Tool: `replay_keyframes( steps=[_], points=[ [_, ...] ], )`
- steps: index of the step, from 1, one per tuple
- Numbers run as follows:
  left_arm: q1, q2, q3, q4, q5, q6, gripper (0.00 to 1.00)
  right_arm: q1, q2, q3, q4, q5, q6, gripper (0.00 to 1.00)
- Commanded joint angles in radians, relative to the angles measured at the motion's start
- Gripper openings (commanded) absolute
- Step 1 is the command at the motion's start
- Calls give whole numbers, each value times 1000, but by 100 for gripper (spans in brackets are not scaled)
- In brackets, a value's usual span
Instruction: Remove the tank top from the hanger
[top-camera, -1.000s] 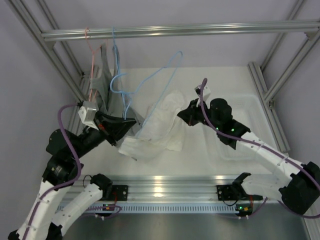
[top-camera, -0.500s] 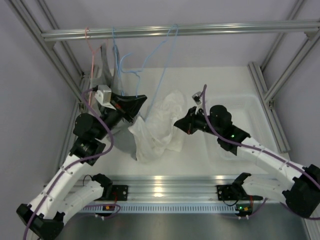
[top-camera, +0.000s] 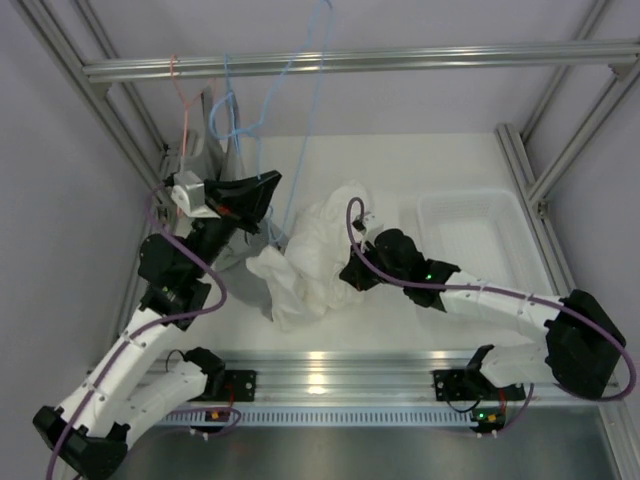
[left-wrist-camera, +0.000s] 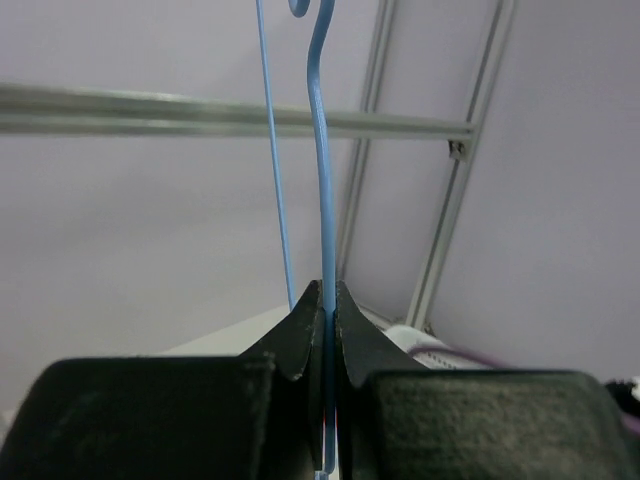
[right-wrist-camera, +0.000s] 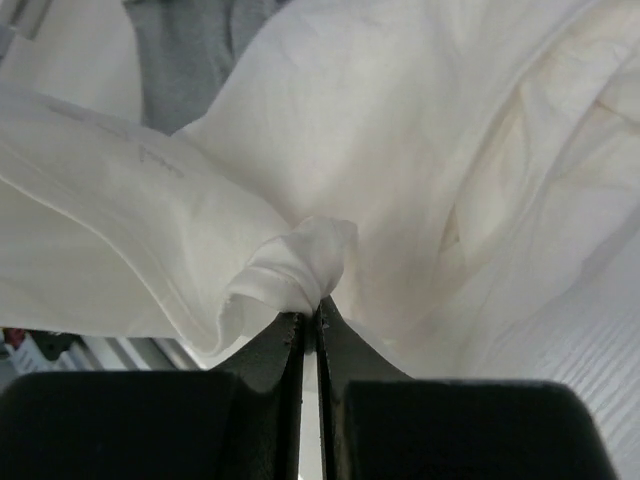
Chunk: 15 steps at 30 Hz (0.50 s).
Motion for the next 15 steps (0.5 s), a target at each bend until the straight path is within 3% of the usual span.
replay_keyframes(
  steps=[1, 7, 11, 15],
  points=[
    [-1, -21, 179, 47, -119, 48, 0, 15, 65, -38, -13, 87, 21, 0],
    [-1, 29, 313, -171, -102, 11, 0, 15, -14, -54, 41, 122, 52, 0],
    [-3, -39, 240, -373, -81, -38, 0, 12, -69, 9, -97, 312, 22, 0],
    [-3, -106, 195, -605, -57, -52, 0, -42, -33, 38, -149, 302, 7, 0]
  ],
)
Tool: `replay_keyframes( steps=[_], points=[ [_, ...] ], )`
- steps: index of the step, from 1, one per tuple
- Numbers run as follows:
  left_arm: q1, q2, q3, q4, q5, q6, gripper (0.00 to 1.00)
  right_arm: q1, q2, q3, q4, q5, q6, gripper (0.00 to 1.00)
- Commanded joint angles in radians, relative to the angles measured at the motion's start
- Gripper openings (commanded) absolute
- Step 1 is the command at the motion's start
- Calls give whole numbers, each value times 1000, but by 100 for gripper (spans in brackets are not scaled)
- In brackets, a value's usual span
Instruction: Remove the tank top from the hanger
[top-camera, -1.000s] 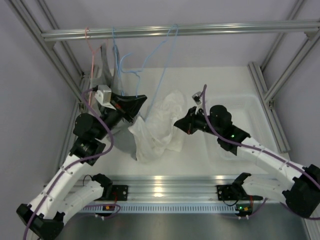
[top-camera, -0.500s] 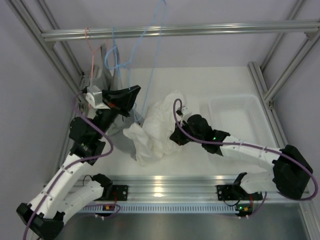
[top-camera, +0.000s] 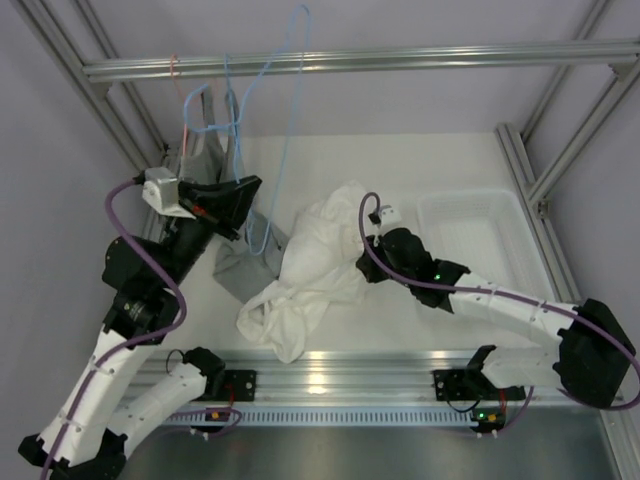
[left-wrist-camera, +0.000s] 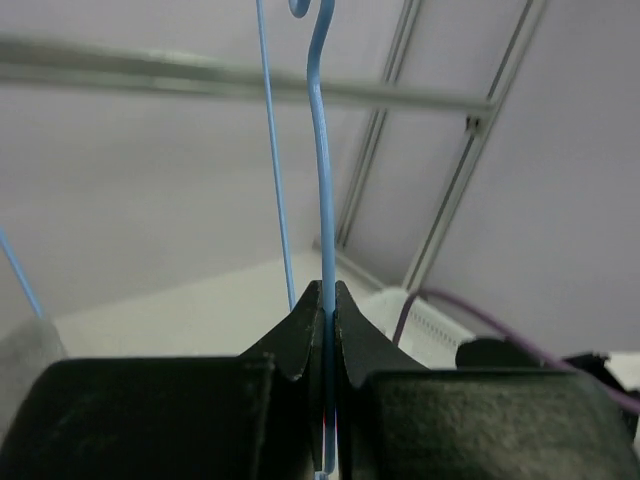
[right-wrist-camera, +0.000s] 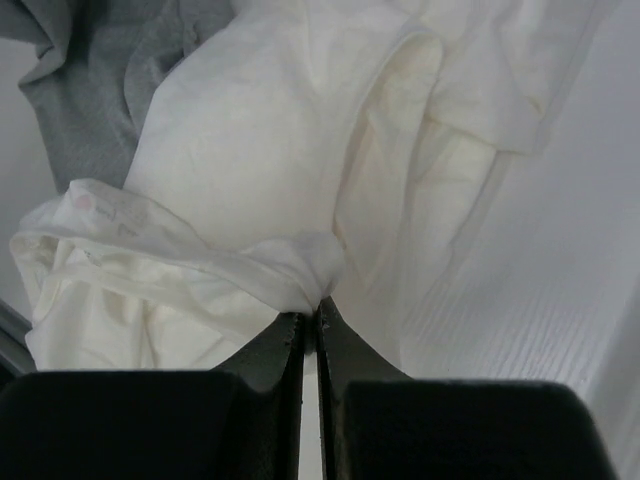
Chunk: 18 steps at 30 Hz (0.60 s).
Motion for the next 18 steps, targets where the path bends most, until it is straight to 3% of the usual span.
replay_keyframes(
  steps=[1, 6, 9, 13, 18],
  points=[
    [-3, -44, -30, -288, 29, -30, 0, -27, 28, 52, -68, 72, -18, 0],
    [-3, -132, -24, -534, 50, -38, 0, -29, 53, 45, -60, 94, -7, 0],
    [-3, -104, 22, -633, 15, -56, 0, -29, 67, 54, -55, 92, -7, 0],
    [-3, 35, 78, -679, -54, -114, 0, -30, 87, 74, -45, 88, -9, 2],
    [-3, 221, 247, -659, -37, -128, 0, -32, 120, 80, -28, 92, -7, 3]
  ],
)
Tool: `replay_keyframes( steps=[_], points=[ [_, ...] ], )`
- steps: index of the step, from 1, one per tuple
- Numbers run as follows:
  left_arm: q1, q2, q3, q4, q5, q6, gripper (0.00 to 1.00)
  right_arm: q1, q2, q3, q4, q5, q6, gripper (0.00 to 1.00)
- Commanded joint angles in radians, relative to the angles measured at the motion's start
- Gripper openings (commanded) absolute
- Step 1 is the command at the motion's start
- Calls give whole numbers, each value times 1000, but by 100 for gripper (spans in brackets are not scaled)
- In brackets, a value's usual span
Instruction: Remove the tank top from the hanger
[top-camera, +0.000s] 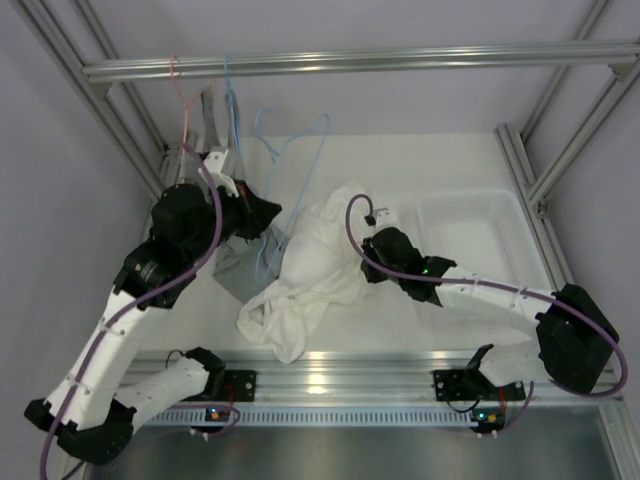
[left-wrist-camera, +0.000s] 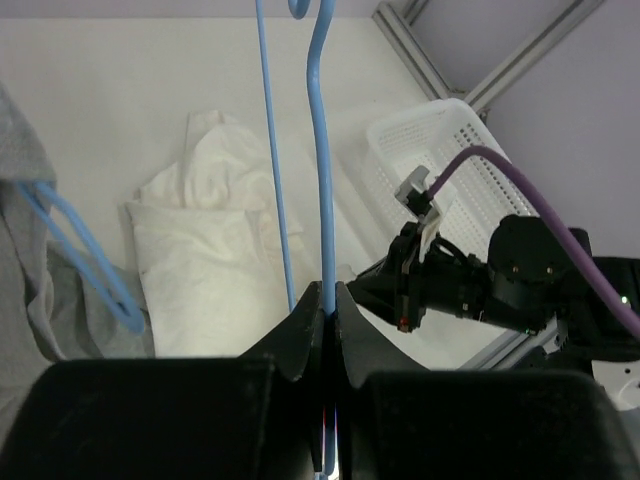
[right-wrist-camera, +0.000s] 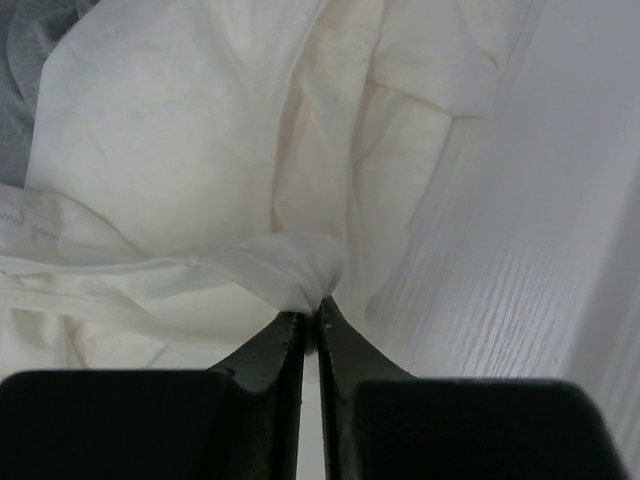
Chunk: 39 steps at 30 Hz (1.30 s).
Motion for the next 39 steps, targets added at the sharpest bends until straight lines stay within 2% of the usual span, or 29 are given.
replay_keyframes(
  steps=[1, 2, 5, 6, 9, 11, 12, 24, 31, 35, 38, 39],
  points=[
    [-4, 123, 139, 9, -35, -33, 0, -12, 21, 46, 17, 22, 0, 10],
    [-6, 143, 162, 9, -58, -36, 0, -15, 24, 43, 20, 28, 3, 23],
    [-9, 217, 237, 4, -142, -29, 0, -20, 35, 25, 34, 29, 6, 27],
    [-9, 232, 251, 4, -158, -27, 0, -23, 32, 15, 35, 30, 11, 46],
    [-12, 304, 319, -2, -212, -19, 0, -23, 12, -3, 34, 55, 23, 73],
    [-14, 361, 378, -3, -248, -4, 0, -21, -11, -12, 32, 61, 25, 83],
    [-14, 379, 398, -10, -267, -1, 0, -23, -39, -20, 28, 68, 26, 99],
    [-14, 657, 641, -45, -368, 60, 0, -21, -112, -41, 0, 50, -4, 99],
    [-14, 741, 713, -97, -376, 45, 0, -23, -122, -52, 1, 33, -20, 99],
    [-14, 748, 649, -149, -350, 16, 0, -23, -155, -54, 1, 9, -26, 99],
    [-14, 728, 606, -146, -296, 17, 0, -21, -175, -57, 30, -56, -63, 99],
    [-14, 709, 590, -148, -291, 17, 3, -21, -180, -60, 47, -121, -90, 99]
  ],
)
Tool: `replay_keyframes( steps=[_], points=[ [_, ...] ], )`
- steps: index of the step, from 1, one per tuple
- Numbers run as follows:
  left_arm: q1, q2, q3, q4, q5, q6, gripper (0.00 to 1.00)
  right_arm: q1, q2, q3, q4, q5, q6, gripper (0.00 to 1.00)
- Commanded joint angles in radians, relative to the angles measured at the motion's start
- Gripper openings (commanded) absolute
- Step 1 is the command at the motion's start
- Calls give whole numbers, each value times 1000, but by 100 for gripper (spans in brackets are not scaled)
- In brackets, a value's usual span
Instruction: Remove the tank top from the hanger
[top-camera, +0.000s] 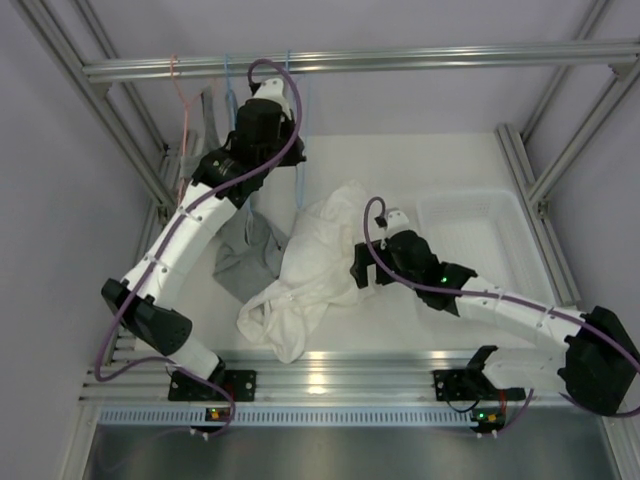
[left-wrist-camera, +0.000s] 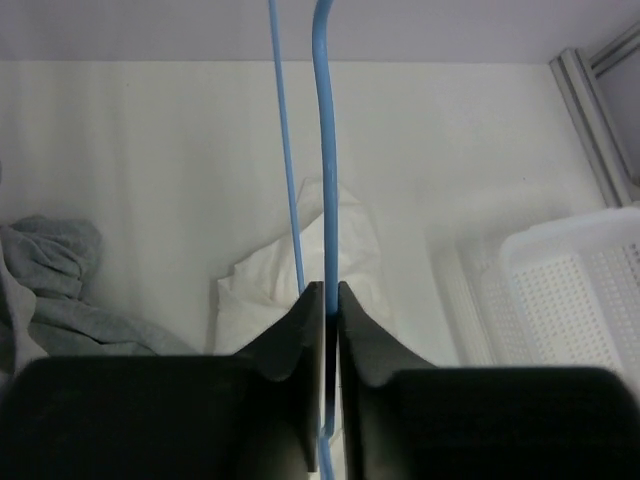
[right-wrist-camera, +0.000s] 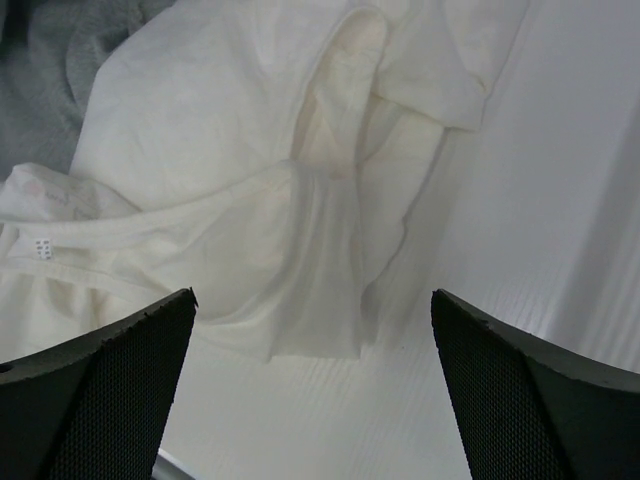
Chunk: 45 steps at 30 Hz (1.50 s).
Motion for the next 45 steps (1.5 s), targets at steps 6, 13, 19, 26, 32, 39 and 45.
replay_keyframes(
  steps=[6, 13, 19, 26, 32, 39, 45],
  points=[
    [-2, -187, -141, -23, 51, -27, 99, 50, 35, 17, 169, -272, -135, 99],
    [-2, -448, -418, -11, 73, -50, 99, 197, 248, 136, 230, -21, -178, 99],
    [1, -748, -651, -18, 51, -21, 99, 243, 351, 95, 503, 94, -265, 100],
    [0, -973, -737, -46, 143, 4, 99, 179, 534, 175, 513, 21, -261, 99],
    [0, -1072, -724, -96, 157, 27, 99, 176, 647, 253, 350, -64, -158, 99],
    [0, -1204, -827, -100, -111, 28, 99, 202, 763, 282, 88, -47, -25, 99],
    [0, -1316, -959, -32, -219, 21, 99, 251, 829, 241, 69, -55, 52, 61]
  ],
)
